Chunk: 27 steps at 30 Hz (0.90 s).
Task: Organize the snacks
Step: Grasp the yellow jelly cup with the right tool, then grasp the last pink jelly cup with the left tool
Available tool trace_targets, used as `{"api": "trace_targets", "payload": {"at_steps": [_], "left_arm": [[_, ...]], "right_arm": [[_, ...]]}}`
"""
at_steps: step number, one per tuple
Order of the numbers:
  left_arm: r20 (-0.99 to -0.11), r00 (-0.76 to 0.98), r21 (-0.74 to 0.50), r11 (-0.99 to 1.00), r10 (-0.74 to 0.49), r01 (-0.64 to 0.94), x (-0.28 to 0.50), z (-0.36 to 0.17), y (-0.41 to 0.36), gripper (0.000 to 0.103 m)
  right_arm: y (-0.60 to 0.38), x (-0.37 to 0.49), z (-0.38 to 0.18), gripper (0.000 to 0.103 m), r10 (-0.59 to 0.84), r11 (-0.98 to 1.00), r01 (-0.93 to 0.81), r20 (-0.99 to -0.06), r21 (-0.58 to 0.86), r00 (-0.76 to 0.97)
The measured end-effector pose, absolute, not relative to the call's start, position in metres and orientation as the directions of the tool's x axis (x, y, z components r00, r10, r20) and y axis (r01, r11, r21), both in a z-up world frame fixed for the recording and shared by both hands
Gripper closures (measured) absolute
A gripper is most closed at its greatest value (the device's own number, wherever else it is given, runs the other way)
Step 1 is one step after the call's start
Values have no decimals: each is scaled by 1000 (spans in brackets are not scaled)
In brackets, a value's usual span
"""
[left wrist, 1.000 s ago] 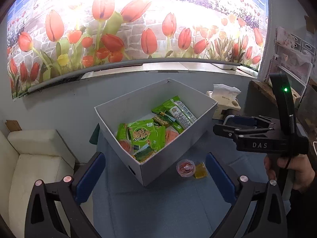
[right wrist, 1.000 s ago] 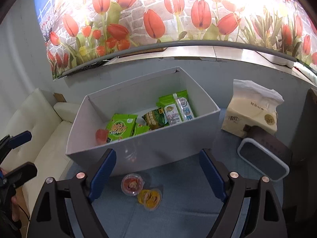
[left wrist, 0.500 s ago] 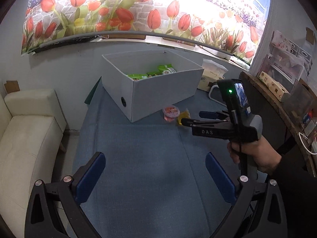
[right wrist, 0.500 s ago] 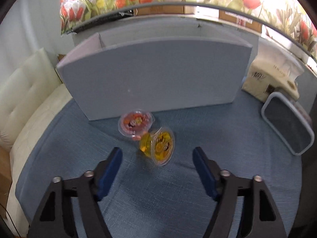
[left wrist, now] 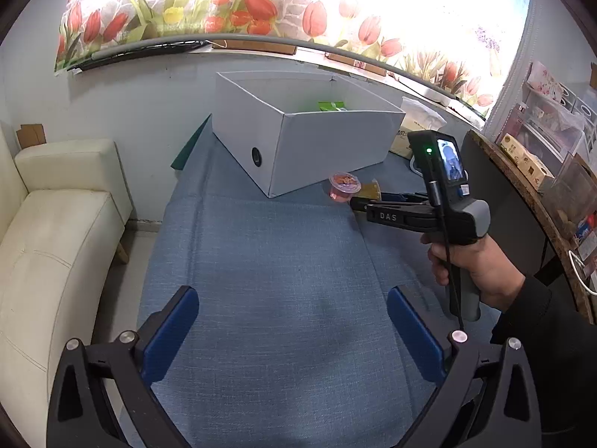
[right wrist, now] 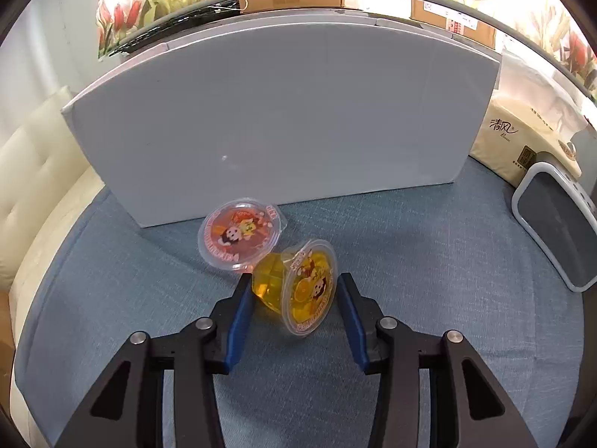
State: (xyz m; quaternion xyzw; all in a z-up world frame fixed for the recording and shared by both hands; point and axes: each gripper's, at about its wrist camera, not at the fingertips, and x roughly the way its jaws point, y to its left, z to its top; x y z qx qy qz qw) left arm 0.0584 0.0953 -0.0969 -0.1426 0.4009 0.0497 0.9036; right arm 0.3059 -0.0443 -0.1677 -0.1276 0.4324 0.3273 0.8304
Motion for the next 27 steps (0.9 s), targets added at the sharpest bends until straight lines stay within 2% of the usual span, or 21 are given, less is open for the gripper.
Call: {"api": "trace_targets", "payload": {"at_steps": [14,18,23,27], "left_arm": [[-753,658,-176,971,-26,-164,128,-106,64,0],[-752,657,-204,967,-57,-149,155,-110,50,0],[-760,649,-197,965,-40,-171,207,-126,29,0],[-781,624,-147,970,7,-195,251,-146,18,0]], "right_arm": [[-115,276,-147,54,473,755,-649,-764,95,439],[-149,257,-143,54,460,772,-630,-763,91,454],[-191,228,-137,54,475,790,-599,-751,134,459],[-213,210,-126,54,481,798,-588,-730,134,485]]}}
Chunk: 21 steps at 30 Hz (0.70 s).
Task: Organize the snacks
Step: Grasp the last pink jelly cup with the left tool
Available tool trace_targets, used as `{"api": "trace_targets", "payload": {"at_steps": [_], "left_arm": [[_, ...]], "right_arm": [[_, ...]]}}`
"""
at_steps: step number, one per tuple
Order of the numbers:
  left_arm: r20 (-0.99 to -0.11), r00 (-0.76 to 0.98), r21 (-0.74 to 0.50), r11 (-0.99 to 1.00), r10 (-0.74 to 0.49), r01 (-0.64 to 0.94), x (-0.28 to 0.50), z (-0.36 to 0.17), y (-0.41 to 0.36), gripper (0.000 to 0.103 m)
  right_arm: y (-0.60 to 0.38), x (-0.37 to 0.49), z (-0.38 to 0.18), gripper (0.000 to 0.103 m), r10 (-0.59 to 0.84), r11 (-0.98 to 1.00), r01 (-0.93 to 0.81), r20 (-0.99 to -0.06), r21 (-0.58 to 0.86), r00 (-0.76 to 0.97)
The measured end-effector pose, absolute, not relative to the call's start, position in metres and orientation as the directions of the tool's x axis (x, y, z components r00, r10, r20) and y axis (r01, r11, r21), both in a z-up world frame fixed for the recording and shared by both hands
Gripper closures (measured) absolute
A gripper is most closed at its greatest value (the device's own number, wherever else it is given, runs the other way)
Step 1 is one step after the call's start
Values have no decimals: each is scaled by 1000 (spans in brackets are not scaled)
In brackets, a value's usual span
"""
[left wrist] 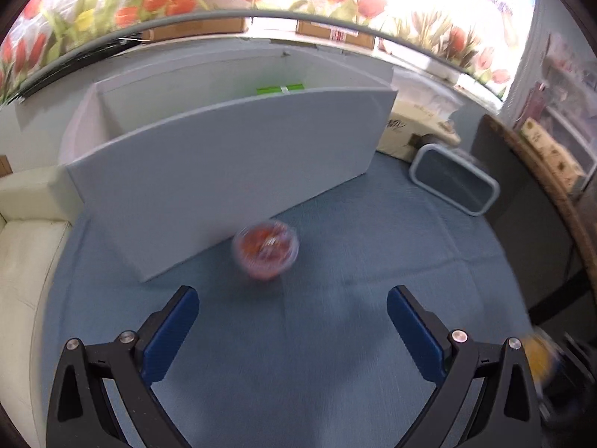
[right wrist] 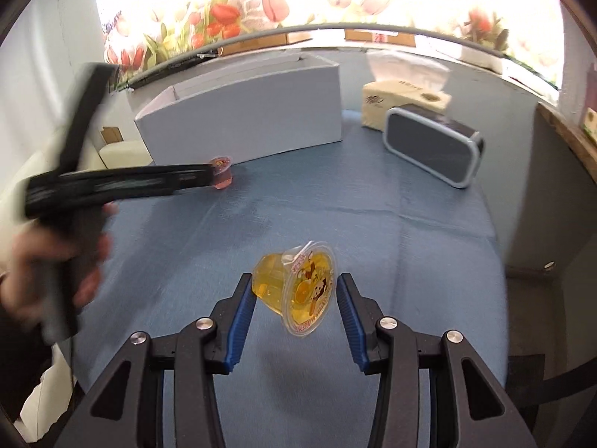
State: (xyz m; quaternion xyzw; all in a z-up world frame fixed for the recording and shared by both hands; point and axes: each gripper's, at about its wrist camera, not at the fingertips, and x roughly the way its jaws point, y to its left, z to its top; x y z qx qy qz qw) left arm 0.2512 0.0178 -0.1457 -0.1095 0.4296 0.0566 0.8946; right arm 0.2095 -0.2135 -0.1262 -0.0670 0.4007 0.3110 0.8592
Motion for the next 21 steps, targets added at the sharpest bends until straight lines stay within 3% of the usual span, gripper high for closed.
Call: {"api": "trace_targets", "payload": {"at_steps": [10,13,15,16,21], "left_arm": [[-825,559,-131,937,78,-323,297,-180,32,4],[-824,558,-108,939,99,-326,296,-181,34,22],[-822,559,-92,944,108,-318,295,-179,34,46],[-823,558,-89,946,106,-312,294,-179,34,53],[-821,567,-113,952,71,-283,285,-172,34,55]], "right_arm": [[-245,191,-129,54,530,795,-564,-705,222,470],[-247,192,-133,55,537,793,-562,-707,237,460],[-247,192,-134,55,548,788,-561,-703,253,453],[-246,193,-135,55,551,787,-563,-701,254,454],[-241,191,-135,55,561,779,-570,-694,259,451]]}}
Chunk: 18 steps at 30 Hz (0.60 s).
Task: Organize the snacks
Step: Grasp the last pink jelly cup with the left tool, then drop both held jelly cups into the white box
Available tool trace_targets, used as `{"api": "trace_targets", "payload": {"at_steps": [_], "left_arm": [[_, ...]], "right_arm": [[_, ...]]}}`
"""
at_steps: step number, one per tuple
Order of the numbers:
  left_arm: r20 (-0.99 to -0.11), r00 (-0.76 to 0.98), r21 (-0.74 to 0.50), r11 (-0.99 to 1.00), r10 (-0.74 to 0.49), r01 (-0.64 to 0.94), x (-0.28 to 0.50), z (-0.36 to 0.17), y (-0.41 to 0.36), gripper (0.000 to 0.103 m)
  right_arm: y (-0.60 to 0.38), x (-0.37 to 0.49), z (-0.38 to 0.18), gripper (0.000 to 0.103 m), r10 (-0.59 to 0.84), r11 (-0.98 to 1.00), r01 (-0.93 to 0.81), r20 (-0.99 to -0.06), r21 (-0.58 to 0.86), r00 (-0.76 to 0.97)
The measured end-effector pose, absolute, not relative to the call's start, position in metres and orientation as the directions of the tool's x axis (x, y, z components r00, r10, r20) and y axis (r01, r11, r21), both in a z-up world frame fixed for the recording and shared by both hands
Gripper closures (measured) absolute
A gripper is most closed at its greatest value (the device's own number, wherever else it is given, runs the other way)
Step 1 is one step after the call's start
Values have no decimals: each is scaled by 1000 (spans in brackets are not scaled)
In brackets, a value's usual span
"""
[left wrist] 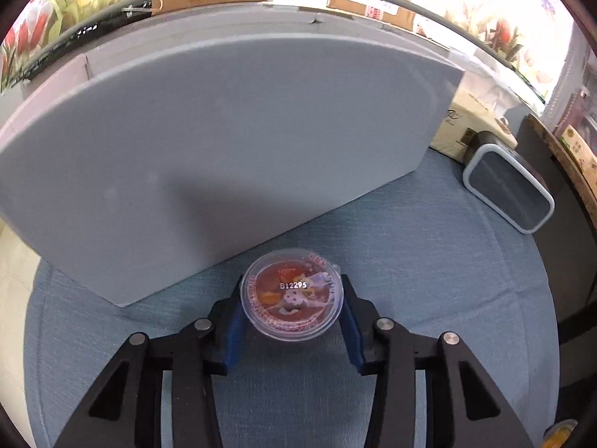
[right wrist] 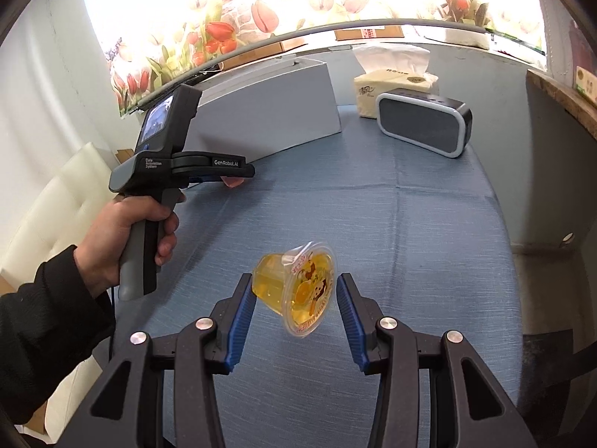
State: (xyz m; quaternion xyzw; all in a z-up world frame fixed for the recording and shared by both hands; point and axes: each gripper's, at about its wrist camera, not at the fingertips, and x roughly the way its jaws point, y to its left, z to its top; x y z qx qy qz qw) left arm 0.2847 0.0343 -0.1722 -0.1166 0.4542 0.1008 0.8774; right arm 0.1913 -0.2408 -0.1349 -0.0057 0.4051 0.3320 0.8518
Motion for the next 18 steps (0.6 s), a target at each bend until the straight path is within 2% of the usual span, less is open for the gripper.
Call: {"api": "trace_targets", "payload": {"at_steps": [12,18], "left_arm": [[-729,682,-203,970,-58,-134,200,-103,19,55],[-676,733,-231,967,-80,-108,181,-59,36,55]], "right_arm": [[-221,196,-119,54,599,753,-597,-664,277,447],[-182,226,-99,61,634,721,-635,-636,279,440]]}}
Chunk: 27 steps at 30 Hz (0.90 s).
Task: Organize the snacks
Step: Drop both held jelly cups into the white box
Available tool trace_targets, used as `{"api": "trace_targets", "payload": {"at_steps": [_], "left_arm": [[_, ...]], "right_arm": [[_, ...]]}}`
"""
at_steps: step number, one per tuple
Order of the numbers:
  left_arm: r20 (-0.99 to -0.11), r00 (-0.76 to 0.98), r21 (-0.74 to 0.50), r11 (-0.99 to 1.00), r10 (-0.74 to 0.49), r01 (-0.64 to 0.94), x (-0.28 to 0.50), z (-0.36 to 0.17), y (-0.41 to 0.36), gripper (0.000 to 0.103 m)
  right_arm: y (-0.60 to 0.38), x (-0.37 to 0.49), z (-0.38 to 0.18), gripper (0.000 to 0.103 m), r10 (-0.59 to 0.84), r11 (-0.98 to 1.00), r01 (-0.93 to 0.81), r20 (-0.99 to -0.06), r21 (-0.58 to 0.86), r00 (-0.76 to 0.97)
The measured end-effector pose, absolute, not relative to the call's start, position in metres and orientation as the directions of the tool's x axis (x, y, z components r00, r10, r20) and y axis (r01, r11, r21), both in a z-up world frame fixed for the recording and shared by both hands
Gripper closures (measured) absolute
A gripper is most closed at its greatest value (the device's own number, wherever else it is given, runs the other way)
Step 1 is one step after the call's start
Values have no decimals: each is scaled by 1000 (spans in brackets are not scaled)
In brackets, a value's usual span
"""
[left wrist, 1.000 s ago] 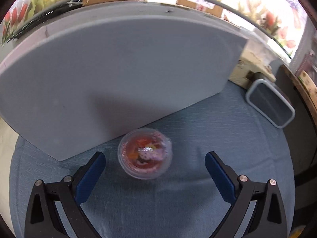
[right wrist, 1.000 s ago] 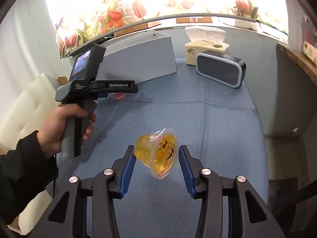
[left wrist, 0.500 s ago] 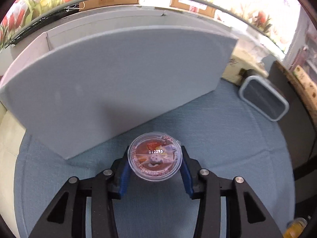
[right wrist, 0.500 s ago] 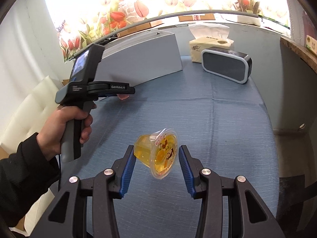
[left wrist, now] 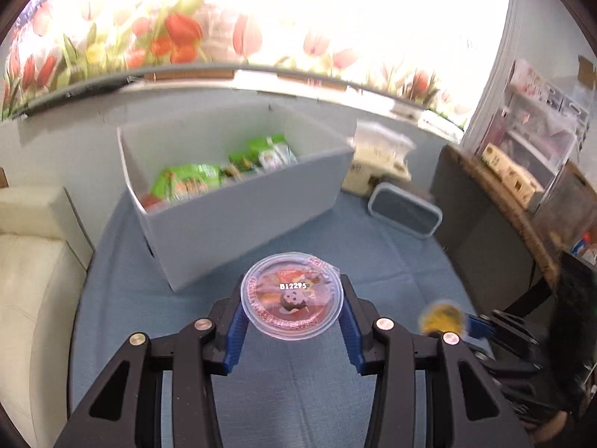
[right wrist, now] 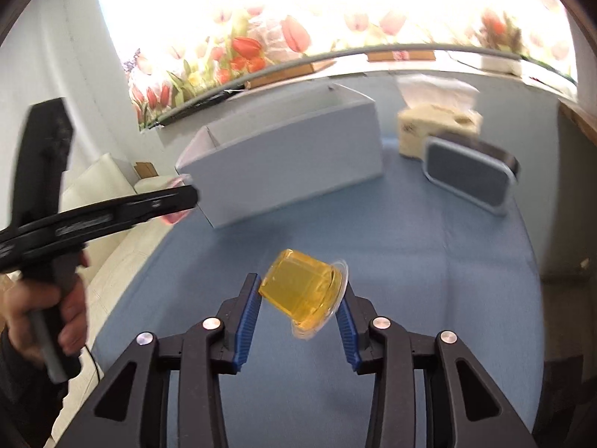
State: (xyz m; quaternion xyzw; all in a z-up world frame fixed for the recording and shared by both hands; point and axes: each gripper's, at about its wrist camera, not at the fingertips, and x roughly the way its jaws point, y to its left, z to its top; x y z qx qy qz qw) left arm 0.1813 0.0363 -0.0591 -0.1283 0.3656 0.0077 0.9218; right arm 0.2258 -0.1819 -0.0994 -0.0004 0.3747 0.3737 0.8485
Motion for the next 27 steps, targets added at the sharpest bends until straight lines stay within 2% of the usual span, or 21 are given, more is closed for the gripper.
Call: {"api": "trace_targets", "payload": {"at_steps": [7,13,19,27], "left_arm": [[-621,783,-215,968,-30,-133,185,-24,71,55],[-605,796,-236,962,-35,-137,221,-12,105,55],[-595,801,-267,957,-69,-116,273,3,133,55],[-624,780,-234,963,-44,-132,319,7,152,55]], "right_arm": [[-127,264,-79,62,663,686,-676,-613,269,429],[-88,306,-56,62,670,687,-673,-599,275,439],[-53,354,-30,62,655,701,-666,-600,255,460],[-28,402,-19,61,638,717,-648,-617,258,460]]}}
